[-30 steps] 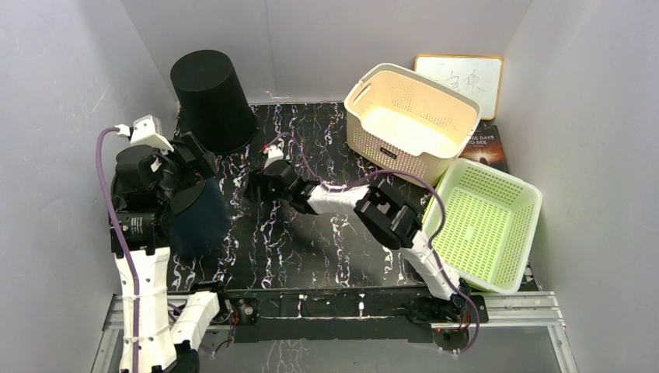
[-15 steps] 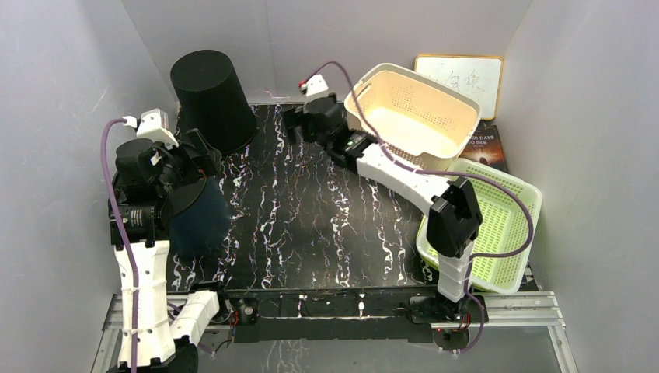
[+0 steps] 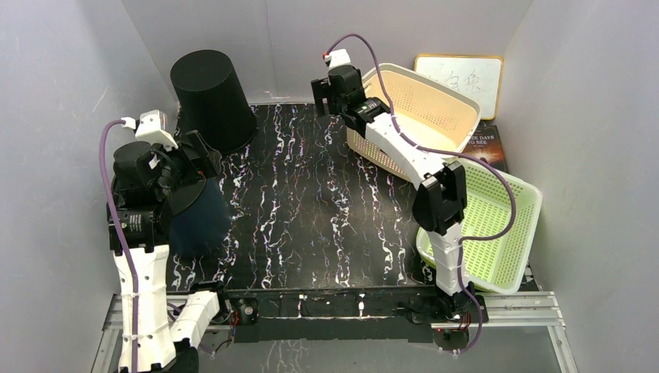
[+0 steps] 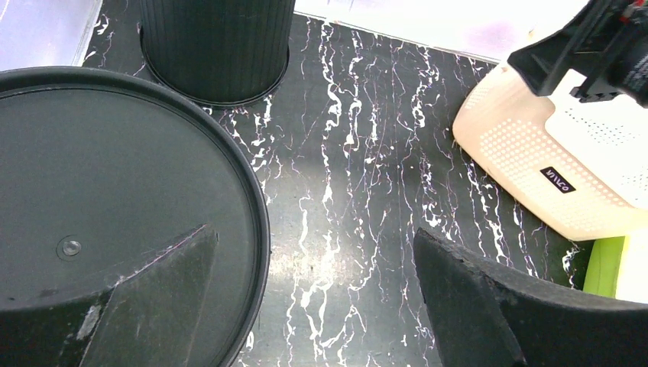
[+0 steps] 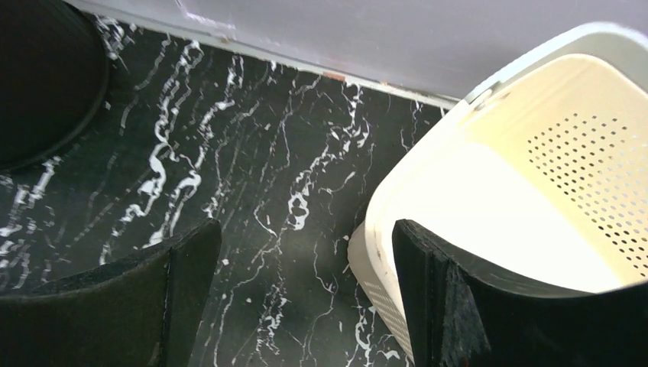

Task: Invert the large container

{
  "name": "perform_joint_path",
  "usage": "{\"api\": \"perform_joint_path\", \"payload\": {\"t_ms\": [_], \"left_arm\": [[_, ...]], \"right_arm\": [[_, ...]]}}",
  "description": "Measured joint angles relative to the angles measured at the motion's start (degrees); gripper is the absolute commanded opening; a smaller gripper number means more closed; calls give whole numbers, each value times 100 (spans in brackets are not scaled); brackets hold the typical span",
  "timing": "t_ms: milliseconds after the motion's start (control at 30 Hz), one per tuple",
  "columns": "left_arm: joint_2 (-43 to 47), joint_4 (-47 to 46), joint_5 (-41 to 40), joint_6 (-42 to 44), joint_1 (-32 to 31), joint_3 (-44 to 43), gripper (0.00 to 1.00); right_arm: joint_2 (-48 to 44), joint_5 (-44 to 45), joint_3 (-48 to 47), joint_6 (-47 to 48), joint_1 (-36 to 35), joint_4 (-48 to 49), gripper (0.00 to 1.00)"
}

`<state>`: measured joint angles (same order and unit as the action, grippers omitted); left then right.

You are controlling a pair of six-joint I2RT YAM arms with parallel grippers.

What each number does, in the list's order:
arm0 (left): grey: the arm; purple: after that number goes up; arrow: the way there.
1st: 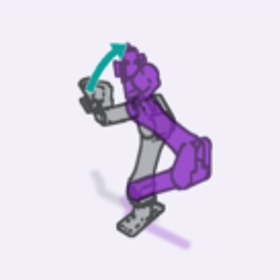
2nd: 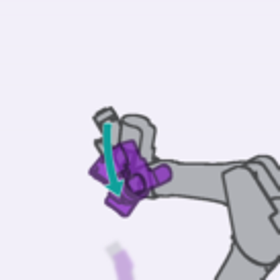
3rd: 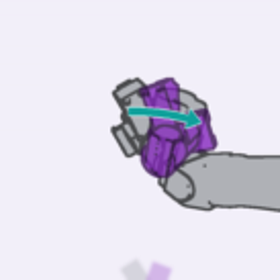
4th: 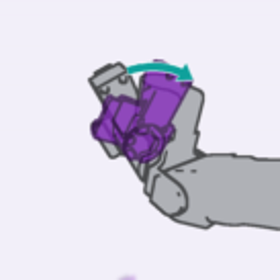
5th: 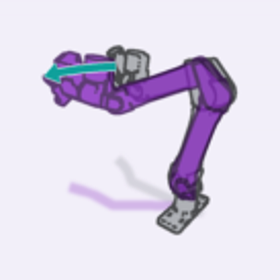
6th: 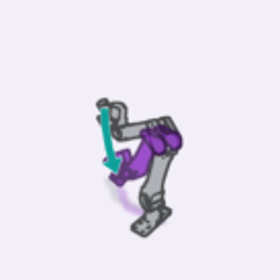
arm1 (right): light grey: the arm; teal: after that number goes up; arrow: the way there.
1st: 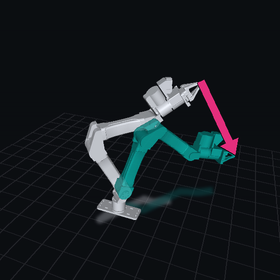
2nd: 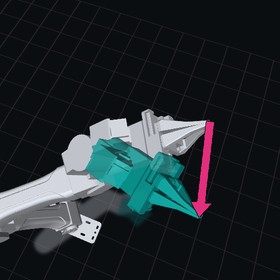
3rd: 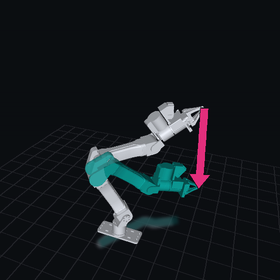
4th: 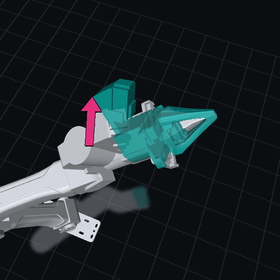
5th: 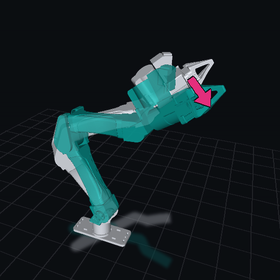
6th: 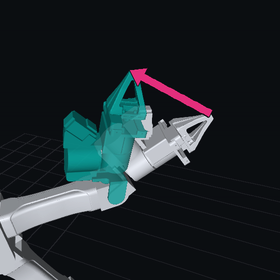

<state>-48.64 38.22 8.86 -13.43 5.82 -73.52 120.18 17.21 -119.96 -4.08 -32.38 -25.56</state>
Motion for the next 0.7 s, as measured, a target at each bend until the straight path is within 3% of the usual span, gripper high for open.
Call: {"api": "perform_joint_path", "payload": {"t_ms": [433, 600, 700], "left_arm": [[31, -52, 0, 87, 0, 267, 98], [26, -94, 0, 87, 0, 385, 98], [26, -96, 0, 87, 0, 396, 98]], "right_arm": [[522, 614, 98, 295, 197, -332, 76], [608, 673, 175, 382, 328, -284, 53], [678, 667, 195, 411, 385, -267, 46]]}}
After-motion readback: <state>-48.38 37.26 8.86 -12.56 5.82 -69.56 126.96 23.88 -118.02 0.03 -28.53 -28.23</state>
